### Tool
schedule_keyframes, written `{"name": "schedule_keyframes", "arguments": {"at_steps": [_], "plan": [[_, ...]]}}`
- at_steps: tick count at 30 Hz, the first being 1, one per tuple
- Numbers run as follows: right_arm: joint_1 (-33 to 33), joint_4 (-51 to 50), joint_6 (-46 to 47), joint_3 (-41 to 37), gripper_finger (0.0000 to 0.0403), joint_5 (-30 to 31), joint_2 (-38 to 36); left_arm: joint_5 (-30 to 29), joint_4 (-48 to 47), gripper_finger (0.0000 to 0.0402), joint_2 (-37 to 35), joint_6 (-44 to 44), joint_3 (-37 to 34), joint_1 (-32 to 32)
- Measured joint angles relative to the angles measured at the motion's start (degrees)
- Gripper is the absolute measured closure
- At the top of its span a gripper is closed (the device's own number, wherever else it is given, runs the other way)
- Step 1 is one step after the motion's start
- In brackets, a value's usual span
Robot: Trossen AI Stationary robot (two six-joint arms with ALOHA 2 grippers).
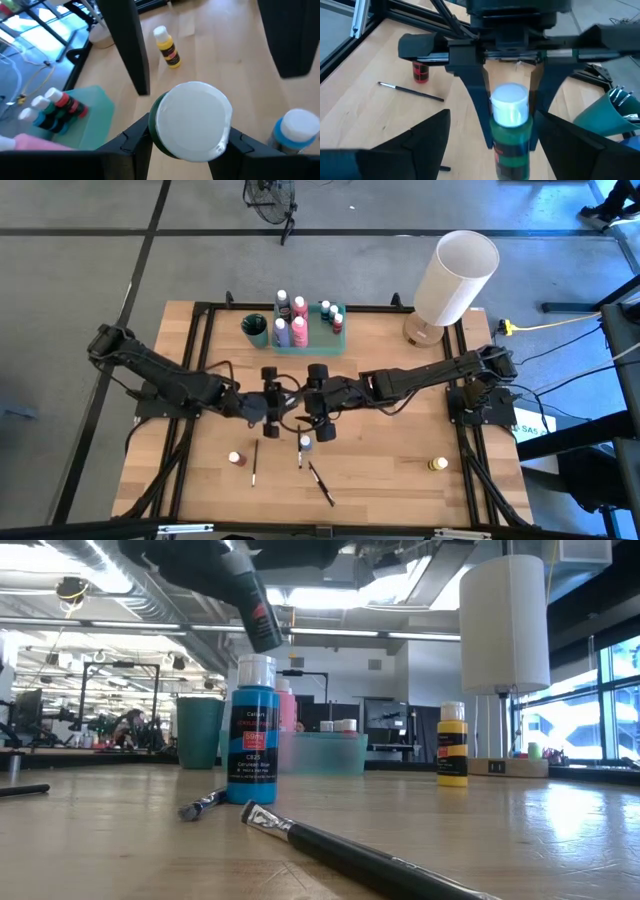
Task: Pick & Place Paint Supplies
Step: Put the small green paint bottle into the green bin
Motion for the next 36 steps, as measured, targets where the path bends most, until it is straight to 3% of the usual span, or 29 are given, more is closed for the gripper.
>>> {"name": "schedule_keyframes", "arguments": {"at_steps": [5,15,26,36], "plan": [[0.02,0.13,-0.56,0.00,0.0107,0.00,0.00,5.18,3.24,0.0254,0.00,0.03,0.00,1.80],[0.02,0.21,-1.22,0.00,0.0107,-1.95,0.20,9.46,5.84,0.0254,1.01,1.37,0.00,2.34],[-0.11,-0.14,-0.85,0.00,0.0109,-1.51,1.32,9.26,7.16,0.0254,3.63,3.88,-0.13,2.30],[-0.20,0.06,-1.20,0.00,0.0161,-1.09,1.40,9.13,7.81,0.0254,3.67,3.95,-0.20,2.30]]}}
